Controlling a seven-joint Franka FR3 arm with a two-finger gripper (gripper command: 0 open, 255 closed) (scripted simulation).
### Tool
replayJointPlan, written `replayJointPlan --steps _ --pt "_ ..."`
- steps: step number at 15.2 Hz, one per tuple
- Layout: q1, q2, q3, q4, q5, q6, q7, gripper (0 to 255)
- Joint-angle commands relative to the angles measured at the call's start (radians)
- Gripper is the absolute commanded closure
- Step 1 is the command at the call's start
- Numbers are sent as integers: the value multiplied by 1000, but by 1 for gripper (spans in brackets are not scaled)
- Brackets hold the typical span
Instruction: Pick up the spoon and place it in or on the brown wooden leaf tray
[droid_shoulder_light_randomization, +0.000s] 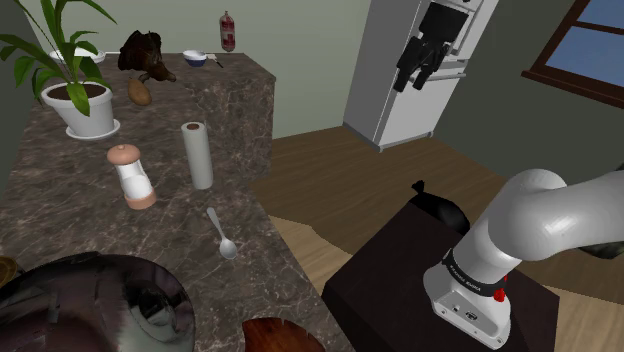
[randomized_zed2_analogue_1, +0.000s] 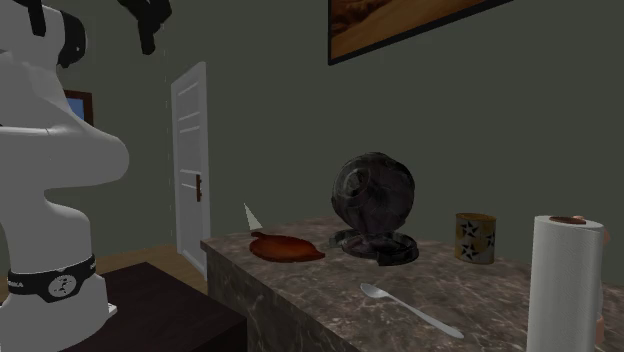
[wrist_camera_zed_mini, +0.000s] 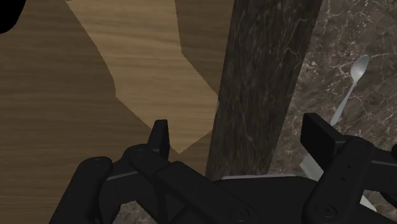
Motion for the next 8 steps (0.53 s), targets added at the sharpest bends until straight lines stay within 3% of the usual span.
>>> replayJointPlan --steps 1,8 --pt "0 0 0 0 0 0 0 0" --pt "35 125 101 -62 73 161 113 0"
